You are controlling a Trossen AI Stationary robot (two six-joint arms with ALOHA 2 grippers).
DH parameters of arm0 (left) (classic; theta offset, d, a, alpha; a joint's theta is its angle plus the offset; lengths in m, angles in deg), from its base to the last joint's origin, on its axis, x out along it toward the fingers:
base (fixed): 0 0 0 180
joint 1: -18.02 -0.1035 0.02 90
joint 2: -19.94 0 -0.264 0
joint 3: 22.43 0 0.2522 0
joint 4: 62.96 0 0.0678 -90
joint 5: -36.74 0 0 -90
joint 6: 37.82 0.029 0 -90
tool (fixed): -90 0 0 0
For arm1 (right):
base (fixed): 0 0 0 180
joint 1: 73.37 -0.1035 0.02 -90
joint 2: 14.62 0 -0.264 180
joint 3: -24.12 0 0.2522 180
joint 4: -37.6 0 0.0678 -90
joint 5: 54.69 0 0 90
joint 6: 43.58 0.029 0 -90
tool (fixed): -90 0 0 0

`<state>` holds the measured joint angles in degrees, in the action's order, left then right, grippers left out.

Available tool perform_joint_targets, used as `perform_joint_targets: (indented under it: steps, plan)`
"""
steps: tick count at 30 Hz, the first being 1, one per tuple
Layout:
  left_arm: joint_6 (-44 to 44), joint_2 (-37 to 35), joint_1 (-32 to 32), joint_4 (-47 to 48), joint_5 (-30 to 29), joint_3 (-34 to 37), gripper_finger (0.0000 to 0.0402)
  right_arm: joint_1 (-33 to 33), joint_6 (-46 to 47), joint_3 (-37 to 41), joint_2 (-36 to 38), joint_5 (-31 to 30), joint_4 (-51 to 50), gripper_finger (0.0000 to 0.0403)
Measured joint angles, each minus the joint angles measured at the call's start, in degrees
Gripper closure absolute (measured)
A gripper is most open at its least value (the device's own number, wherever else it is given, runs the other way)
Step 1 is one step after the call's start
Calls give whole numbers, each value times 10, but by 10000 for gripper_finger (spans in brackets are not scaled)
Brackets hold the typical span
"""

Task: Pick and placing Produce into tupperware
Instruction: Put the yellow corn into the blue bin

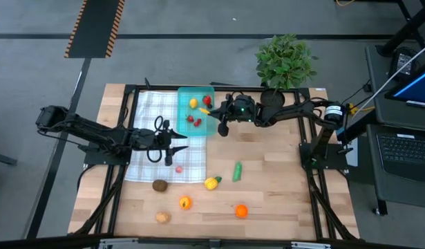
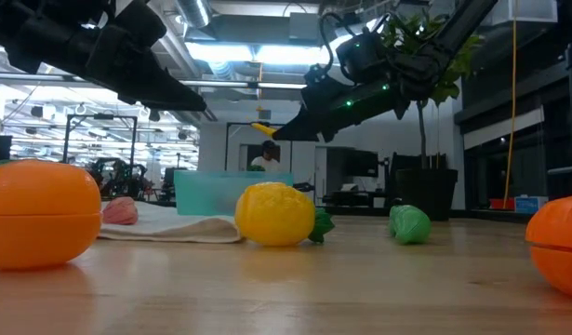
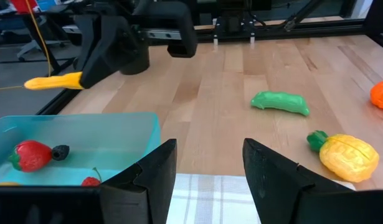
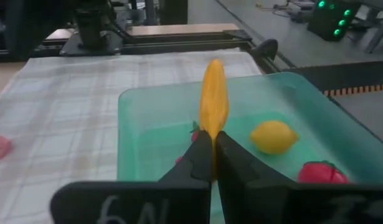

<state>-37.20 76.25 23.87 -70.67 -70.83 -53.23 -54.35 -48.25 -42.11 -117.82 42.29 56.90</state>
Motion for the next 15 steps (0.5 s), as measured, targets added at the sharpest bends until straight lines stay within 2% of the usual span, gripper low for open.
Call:
perform_joint_targets:
  steps: [9, 15]
  plan:
    - [0, 0, 0, 0, 0, 0, 225, -2, 30, -5, 0, 20, -61, 395]
    - [0, 0, 0, 0, 0, 0, 225, -4, 16, -66, -1, 32, -166, 395]
